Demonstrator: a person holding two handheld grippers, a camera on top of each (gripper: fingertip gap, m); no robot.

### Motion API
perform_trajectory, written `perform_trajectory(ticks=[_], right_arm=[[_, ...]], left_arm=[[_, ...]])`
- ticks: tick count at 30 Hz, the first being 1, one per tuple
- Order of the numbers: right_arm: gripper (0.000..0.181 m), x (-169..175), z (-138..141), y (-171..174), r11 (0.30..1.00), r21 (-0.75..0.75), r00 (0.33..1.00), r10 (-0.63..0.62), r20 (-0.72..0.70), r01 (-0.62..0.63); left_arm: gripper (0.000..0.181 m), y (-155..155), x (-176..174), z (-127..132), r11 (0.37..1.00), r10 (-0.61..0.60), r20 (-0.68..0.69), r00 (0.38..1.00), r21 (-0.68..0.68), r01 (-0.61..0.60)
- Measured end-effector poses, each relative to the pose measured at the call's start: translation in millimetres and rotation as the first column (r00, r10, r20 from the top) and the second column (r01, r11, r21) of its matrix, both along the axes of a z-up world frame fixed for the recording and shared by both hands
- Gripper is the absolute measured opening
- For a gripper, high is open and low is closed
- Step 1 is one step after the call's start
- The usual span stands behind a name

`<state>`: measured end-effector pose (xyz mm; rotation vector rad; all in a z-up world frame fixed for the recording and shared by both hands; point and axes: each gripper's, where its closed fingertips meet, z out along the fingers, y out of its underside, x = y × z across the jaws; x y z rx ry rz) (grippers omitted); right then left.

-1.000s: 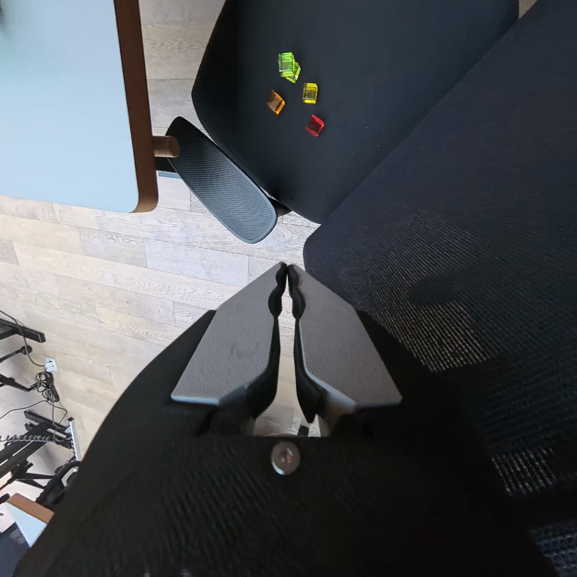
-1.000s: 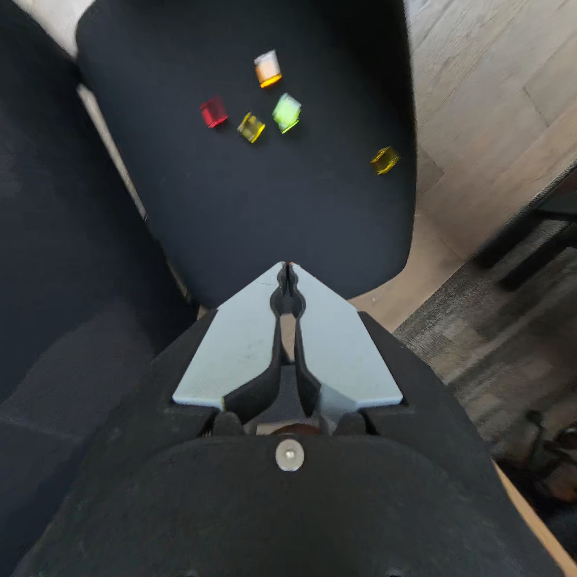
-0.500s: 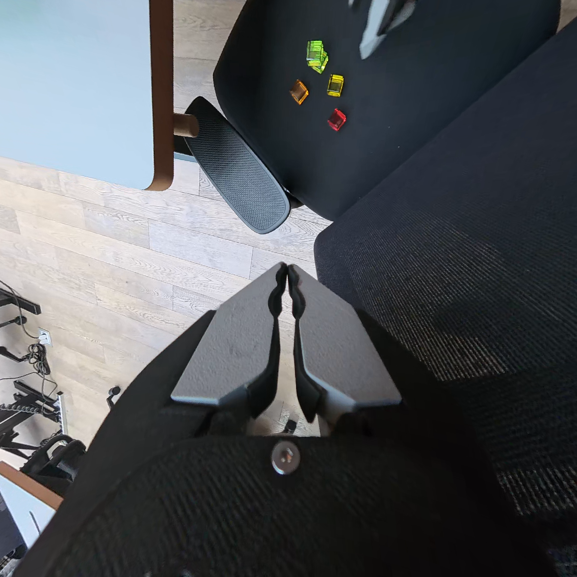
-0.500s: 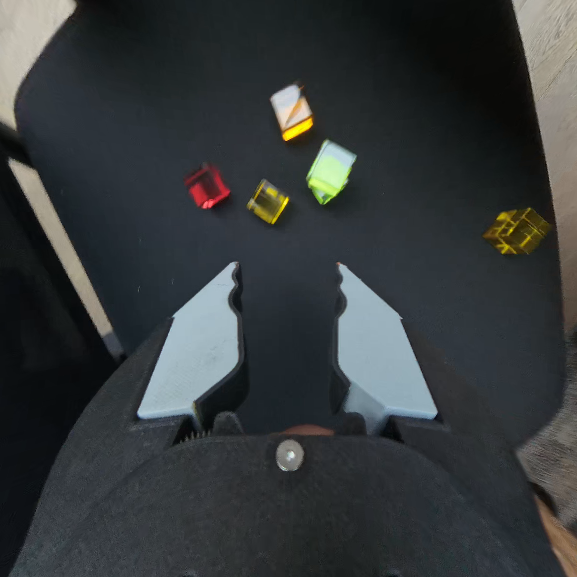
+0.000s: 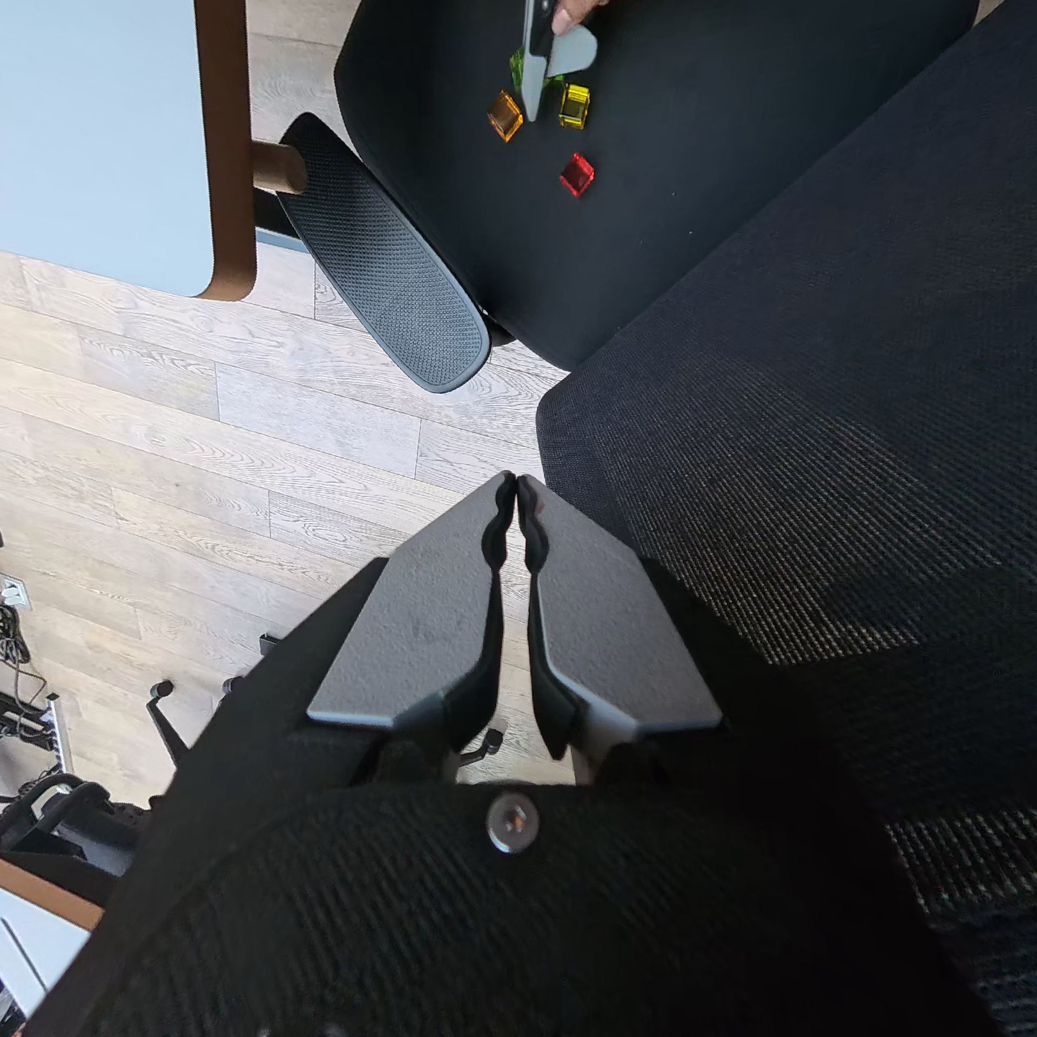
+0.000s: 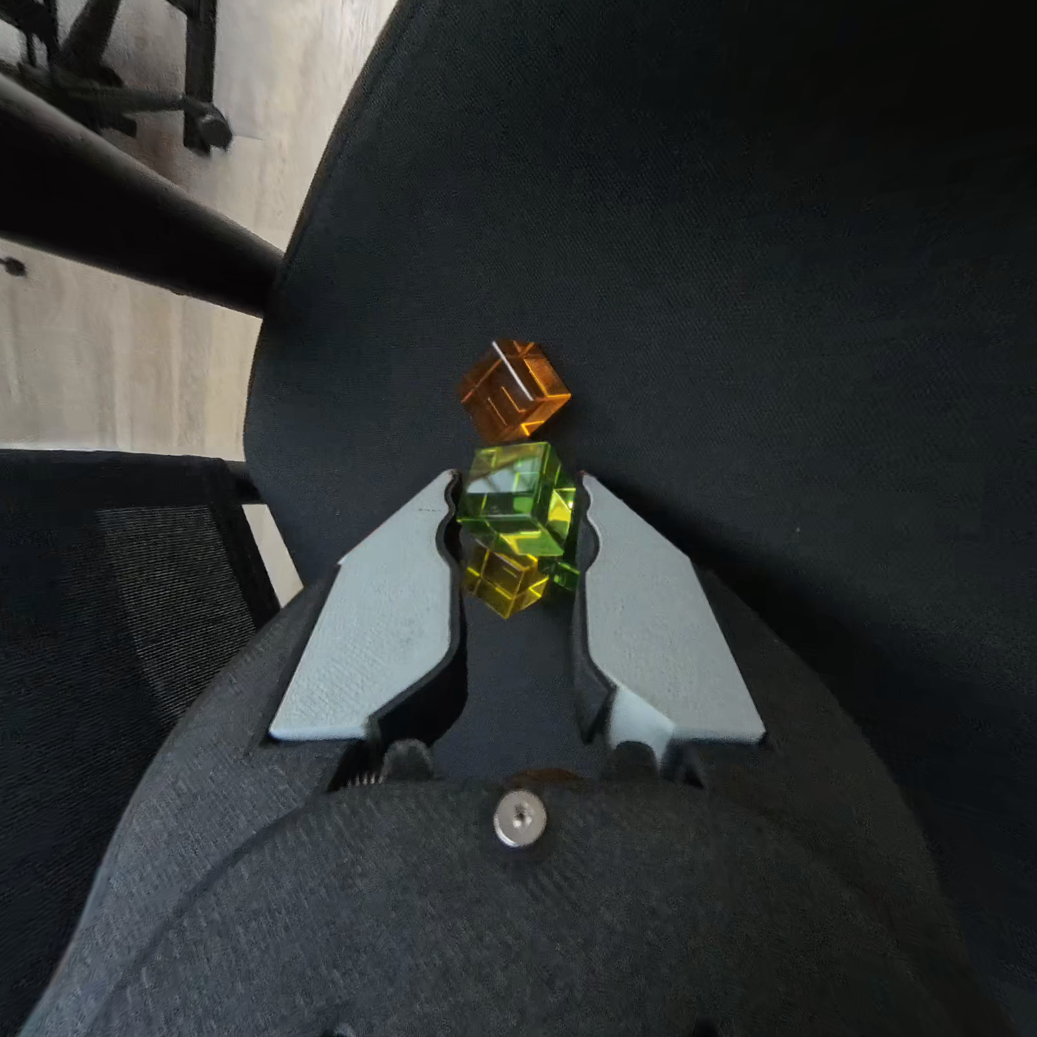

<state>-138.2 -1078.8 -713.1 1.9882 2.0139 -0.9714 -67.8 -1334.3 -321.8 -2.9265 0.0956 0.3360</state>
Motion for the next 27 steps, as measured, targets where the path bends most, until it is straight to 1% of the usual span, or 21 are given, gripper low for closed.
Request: perform_trajectory(ticks=[1,3,5,7,10,12,14,15,16,19,21,23,25,26,27], right_arm=[[0.031,2.6,3.2,2.1,1.000,-0.017,1.000,-0.026,-0.004,0.026],[0.032,7.4,6.7,21.1,0.995,0.033,0.995,-0.093,-0.025,0.094],[0.041,13.9,7.9,45.2,0.983,0.104,0.988,-0.147,-0.038,0.150],[0.040,21.6,10.2,57.8,0.982,0.109,0.988,-0.155,-0.028,0.157],[0.037,30.6,16.6,87.3,0.962,0.193,0.982,-0.187,-0.040,0.191],[0.035,32.4,28.8,115.9,0.929,0.277,0.969,-0.229,-0.095,0.247],[0.039,32.6,40.6,148.1,0.882,0.353,0.950,-0.277,-0.144,0.311],[0.042,32.3,43.3,163.0,0.861,0.381,0.942,-0.300,-0.152,0.336],[0.041,31.8,43.2,175.3,0.846,0.403,0.937,-0.318,-0.146,0.350],[0.037,18.2,42.6,197.8,0.820,0.454,0.937,-0.316,-0.147,0.348],[0.040,8.5,32.9,203.4,0.812,0.482,0.943,-0.309,-0.121,0.328],[0.042,3.0,14.6,197.1,0.836,0.465,0.953,-0.299,-0.058,0.291],[0.036,2.2,-4.0,189.5,0.856,0.467,0.967,-0.255,0.011,0.221],[0.033,2.0,-9.0,188.5,0.856,0.482,0.973,-0.230,0.028,0.188],[0.025,-1.2,-8.4,190.1,0.847,0.502,0.978,-0.208,0.011,0.174]], left_arm=[[0.000,0.1,-0.2,0.1,1.000,-0.002,-0.004,1.000,-0.001,0.002],[0.000,-0.4,-0.3,0.0,1.000,-0.003,-0.011,1.000,-0.005,0.003],[0.000,-0.6,0.6,-0.2,1.000,0.000,-0.009,1.000,-0.008,0.000],[0.000,0.4,1.5,0.5,1.000,-0.007,-0.016,1.000,-0.004,0.007],[0.000,1.2,1.7,1.1,1.000,-0.011,-0.023,1.000,-0.006,0.011],[0.000,1.7,0.8,1.7,1.000,-0.009,-0.029,1.000,-0.008,0.008],[0.000,2.4,0.3,2.3,1.000,-0.008,-0.034,0.999,-0.007,0.008],[0.000,2.2,0.1,2.4,1.000,-0.006,-0.036,0.999,-0.007,0.006],[0.000,2.2,0.6,2.3,1.000,-0.004,-0.033,0.999,-0.005,0.004],[0.000,0.8,1.3,1.1,1.000,-0.005,-0.026,1.000,-0.013,0.005],[0.000,1.7,0.9,1.9,1.000,-0.006,-0.030,1.000,-0.008,0.006],[0.000,0.6,0.5,1.2,1.000,-0.004,-0.033,0.999,-0.016,0.004],[0.000,-0.7,0.4,0.2,1.000,-0.001,-0.028,1.000,-0.022,0.001],[0.000,-0.6,0.4,0.1,1.000,0.001,-0.024,1.000,-0.019,-0.002],[0.000,-0.9,0.9,-0.1,1.000,0.003,-0.020,1.000,-0.017,-0.004]])
